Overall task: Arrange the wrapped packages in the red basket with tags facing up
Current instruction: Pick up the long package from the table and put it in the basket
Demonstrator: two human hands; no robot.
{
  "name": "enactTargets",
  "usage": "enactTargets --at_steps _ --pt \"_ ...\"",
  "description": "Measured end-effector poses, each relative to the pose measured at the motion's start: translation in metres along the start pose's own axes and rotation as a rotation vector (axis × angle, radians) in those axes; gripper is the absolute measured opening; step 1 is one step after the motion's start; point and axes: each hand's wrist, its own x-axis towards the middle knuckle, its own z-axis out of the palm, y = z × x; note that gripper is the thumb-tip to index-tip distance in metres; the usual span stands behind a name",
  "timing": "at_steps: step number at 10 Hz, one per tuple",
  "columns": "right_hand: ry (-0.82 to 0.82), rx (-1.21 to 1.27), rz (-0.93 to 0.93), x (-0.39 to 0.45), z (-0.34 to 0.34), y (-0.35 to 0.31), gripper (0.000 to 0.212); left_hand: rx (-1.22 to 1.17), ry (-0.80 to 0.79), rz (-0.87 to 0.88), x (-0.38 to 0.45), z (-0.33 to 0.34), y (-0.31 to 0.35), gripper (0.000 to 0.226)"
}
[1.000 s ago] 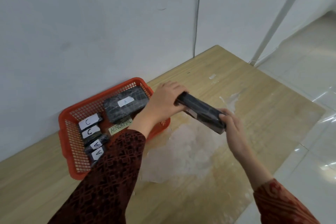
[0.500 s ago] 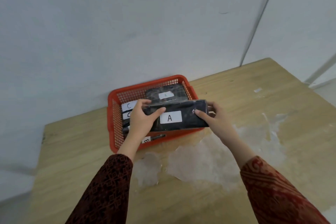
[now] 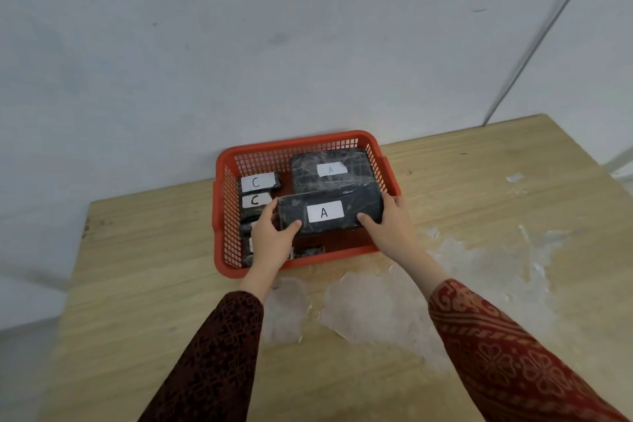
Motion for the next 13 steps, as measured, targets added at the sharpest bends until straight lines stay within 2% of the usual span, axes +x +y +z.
enactTargets --at_steps 1,3,5,6,7,8,9,10,11,13 --pt "0.012 -0.054 -0.016 -0.006 0.003 0.000 0.070 0.076 0.000 0.035 0.000 0.000 -0.003 0.068" --pt "0.025 -0.198 -0.105 -0.015 0.005 0.004 0.048 0.225 0.070 0.136 -0.005 0.006 -0.008 0.066" --pt "-0.042 -0.372 -0.065 -0.009 0.013 0.002 0.050 0.268 0.009 0.161 -0.002 0.010 -0.008 0.053" --pt "-0.139 -0.462 -0.071 -0.004 0.015 0.003 0.054 0.311 -0.017 0.162 0.000 0.013 -0.011 0.036" --pt "-0.254 -0.548 -0.121 0.000 0.015 0.005 0.057 0.397 -0.062 0.168 0.002 0.013 -0.012 0.030" --pt "-0.353 -0.581 -0.160 0.005 0.015 0.006 0.061 0.471 -0.122 0.181 0.003 0.015 -0.010 0.034" --pt "-0.322 -0.577 -0.174 0.003 0.017 0.008 0.060 0.506 -0.093 0.232 0.000 0.016 -0.010 0.036" --pt "-0.156 -0.545 -0.213 -0.003 0.016 0.008 0.051 0.576 -0.024 0.352 -0.007 0.018 -0.010 0.040" --pt "-0.193 -0.576 -0.235 -0.004 0.014 0.004 0.054 0.625 -0.069 0.325 -0.008 0.018 -0.009 0.046" --pt "-0.351 -0.731 -0.228 -0.004 0.001 -0.014 0.064 0.850 -0.281 0.318 -0.016 -0.001 0.000 0.057"
